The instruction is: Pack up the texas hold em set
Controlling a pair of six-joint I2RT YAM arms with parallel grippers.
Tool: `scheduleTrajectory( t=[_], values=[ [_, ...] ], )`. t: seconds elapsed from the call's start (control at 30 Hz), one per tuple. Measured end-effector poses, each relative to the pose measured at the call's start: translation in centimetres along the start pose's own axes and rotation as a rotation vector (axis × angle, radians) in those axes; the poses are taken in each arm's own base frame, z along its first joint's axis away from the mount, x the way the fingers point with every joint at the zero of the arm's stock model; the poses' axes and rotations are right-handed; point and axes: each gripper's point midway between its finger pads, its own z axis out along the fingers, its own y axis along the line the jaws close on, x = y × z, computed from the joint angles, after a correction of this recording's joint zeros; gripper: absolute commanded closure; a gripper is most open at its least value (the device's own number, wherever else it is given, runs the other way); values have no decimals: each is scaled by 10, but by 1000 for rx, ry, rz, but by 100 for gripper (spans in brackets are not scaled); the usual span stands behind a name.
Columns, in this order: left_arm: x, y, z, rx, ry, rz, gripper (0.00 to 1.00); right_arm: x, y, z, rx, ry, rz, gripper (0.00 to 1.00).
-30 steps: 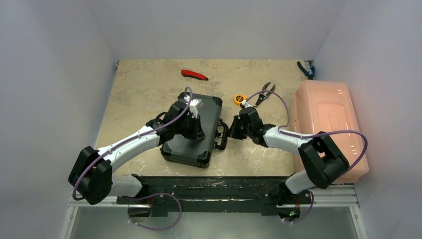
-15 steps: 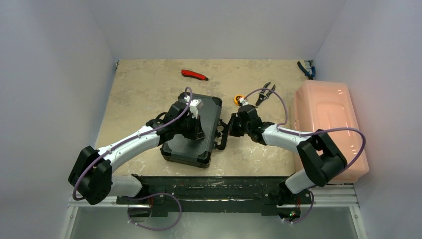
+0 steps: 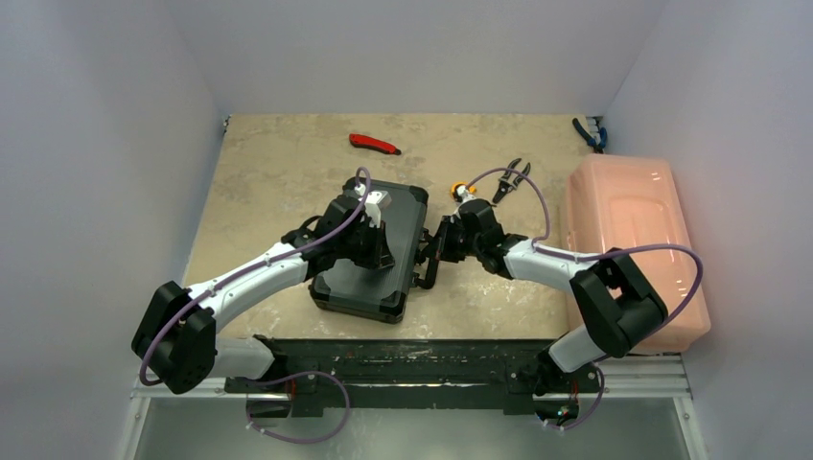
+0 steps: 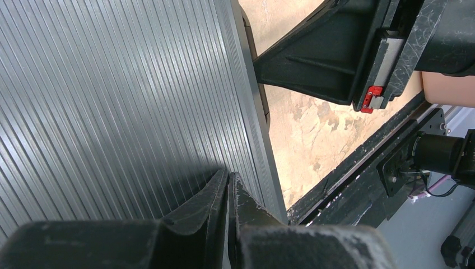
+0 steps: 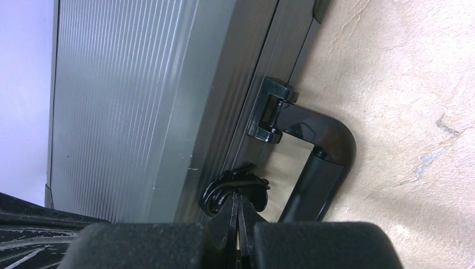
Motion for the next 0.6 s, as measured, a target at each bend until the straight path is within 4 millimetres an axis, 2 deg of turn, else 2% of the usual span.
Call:
scheduleTrajectory(
  t=[0.6],
  values=[
    [0, 0, 0, -1, 0, 0, 97, 2, -2, 5, 7, 11, -6, 100]
  ],
)
